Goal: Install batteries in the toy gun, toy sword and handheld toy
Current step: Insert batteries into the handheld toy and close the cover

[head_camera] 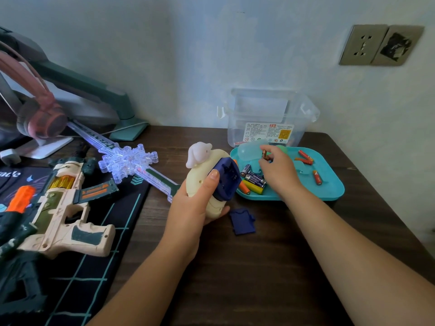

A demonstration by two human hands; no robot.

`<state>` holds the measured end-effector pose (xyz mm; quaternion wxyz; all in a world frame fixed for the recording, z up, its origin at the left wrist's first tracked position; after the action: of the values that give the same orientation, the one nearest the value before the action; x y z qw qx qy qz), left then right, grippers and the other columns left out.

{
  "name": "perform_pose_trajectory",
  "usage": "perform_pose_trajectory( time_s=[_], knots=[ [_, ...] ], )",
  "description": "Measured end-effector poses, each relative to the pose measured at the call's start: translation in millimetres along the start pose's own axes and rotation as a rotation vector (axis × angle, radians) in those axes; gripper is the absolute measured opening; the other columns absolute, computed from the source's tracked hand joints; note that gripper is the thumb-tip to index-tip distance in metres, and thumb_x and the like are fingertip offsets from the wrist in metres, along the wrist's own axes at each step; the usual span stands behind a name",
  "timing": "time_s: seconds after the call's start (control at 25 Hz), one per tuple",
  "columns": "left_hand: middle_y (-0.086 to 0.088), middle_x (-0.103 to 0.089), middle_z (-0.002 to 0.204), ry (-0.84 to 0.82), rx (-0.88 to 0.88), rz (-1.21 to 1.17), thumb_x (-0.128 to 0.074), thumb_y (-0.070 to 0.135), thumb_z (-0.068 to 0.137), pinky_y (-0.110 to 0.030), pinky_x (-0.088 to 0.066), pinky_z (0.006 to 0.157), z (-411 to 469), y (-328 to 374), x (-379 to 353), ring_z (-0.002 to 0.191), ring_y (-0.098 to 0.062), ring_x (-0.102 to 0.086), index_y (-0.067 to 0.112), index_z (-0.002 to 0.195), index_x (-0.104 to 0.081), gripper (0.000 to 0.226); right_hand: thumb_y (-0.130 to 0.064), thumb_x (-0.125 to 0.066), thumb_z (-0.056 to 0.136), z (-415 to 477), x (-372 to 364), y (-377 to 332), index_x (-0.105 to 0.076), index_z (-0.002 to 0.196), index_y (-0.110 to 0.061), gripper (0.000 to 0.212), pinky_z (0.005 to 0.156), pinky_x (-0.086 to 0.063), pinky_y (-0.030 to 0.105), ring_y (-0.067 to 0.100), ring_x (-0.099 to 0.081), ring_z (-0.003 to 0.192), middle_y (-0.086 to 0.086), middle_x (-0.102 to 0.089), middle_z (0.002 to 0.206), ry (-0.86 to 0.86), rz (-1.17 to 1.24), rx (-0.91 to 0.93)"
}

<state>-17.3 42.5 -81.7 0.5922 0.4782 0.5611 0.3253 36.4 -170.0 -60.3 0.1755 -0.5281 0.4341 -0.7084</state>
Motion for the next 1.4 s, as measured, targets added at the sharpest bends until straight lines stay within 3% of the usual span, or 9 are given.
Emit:
perform_pose_trajectory(
  time_s=[0.12,0.28,0.4,0.6,0.8,1.04,1.2,1.32,1.4],
  knots=[
    [0.007,-0.073,0.116,0.003,0.009,-0.016,-0.070,0.049,0.069,-0.044,-0.060,0.083,2.2,-0.5,1.0,0.105,-0.014,-0.070,0.034,0.124,-0.064,0.057,-0.026,-0.047,0.099,1.7,1.5,9.9,-0.063,0.117,-0.021,0.024,0.064,-0.041,0.017,0.007,-0.054,0.088,0.001,-0.061,0.120,0.014,0.250,-0.116],
    [0.007,-0.072,0.117,0.004,0.034,-0.039,-0.070,0.047,0.072,-0.043,-0.060,0.082,3.0,-4.0,1.3,0.105,-0.015,-0.071,0.033,0.125,-0.064,0.055,-0.037,-0.056,0.089,3.0,-0.3,18.8,-0.068,0.083,-0.022,0.019,0.091,-0.051,0.038,0.016,-0.064,0.097,0.000,-0.070,0.098,-0.002,0.401,-0.161],
    [0.006,-0.072,0.118,-0.004,0.038,-0.052,-0.069,0.047,0.072,-0.042,-0.060,0.080,2.6,-3.6,-0.8,0.106,-0.016,-0.070,0.033,0.125,-0.064,0.055,-0.034,-0.059,0.090,2.3,2.4,19.9,-0.069,0.088,-0.024,0.014,0.095,-0.049,0.034,0.012,-0.061,0.101,-0.007,-0.069,0.099,-0.026,0.396,-0.119],
    [0.006,-0.072,0.117,-0.006,0.035,-0.060,-0.068,0.049,0.071,-0.040,-0.060,0.078,2.6,-3.4,-0.3,0.108,-0.019,-0.070,0.035,0.121,-0.065,0.052,-0.012,-0.060,0.093,1.3,15.9,21.7,-0.070,0.103,-0.021,0.016,0.076,-0.046,0.017,0.006,-0.061,0.095,-0.005,-0.069,0.102,0.039,0.122,-0.018],
    [0.004,-0.072,0.118,-0.015,0.042,-0.066,-0.068,0.049,0.071,-0.040,-0.060,0.078,4.0,-4.7,-0.1,0.109,-0.021,-0.069,0.034,0.124,-0.064,0.056,-0.010,-0.060,0.092,7.9,17.1,23.1,-0.065,0.096,-0.023,0.015,0.087,-0.054,0.029,0.007,-0.066,0.091,-0.004,-0.070,0.096,0.042,0.206,-0.008],
    [-0.003,-0.072,0.121,-0.008,0.084,-0.167,-0.067,0.048,0.074,-0.038,-0.061,0.075,9.5,-5.9,-11.7,0.108,-0.028,-0.070,0.027,0.129,-0.060,0.059,-0.010,-0.046,0.097,7.0,51.2,38.4,-0.065,0.103,-0.019,0.022,0.082,-0.055,0.027,0.007,-0.066,0.086,-0.001,-0.070,0.098,0.168,0.284,-0.065],
    [-0.009,-0.072,0.118,-0.048,0.075,-0.248,-0.066,0.047,0.075,-0.040,-0.062,0.078,24.3,6.1,-51.3,0.108,-0.035,-0.069,0.021,0.131,-0.057,0.063,-0.013,-0.047,0.098,12.0,114.7,49.2,-0.066,0.114,-0.017,0.025,0.062,-0.048,0.020,0.009,-0.063,0.082,0.000,-0.065,0.115,0.340,-0.101,-0.121],
    [-0.010,-0.072,0.118,-0.059,0.040,-0.288,-0.068,0.049,0.072,-0.039,-0.063,0.074,36.9,11.0,-74.3,0.106,-0.034,-0.070,0.019,0.132,-0.056,0.068,-0.024,-0.061,0.092,25.5,120.4,48.6,-0.068,0.115,-0.014,0.026,0.080,-0.048,0.030,0.020,-0.061,0.098,0.005,-0.066,0.117,0.115,-0.583,-0.130],
    [-0.008,-0.072,0.118,-0.040,0.014,-0.317,-0.068,0.050,0.071,-0.037,-0.062,0.071,43.7,5.5,-80.3,0.107,-0.033,-0.070,0.020,0.131,-0.057,0.068,-0.030,-0.068,0.087,28.1,106.3,52.0,-0.066,0.115,-0.013,0.032,0.074,-0.045,0.028,0.017,-0.058,0.089,0.004,-0.066,0.110,-0.033,-0.758,-0.165]
  ],
)
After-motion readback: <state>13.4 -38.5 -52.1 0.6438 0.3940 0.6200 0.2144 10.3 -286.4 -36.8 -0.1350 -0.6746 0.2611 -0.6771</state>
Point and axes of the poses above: each hand's wrist, its own z-axis towards the middle knuckle, its own x-axis out of the back of the hand, y = z × x, the point moved 8 cm from there along z, towards the middle knuckle
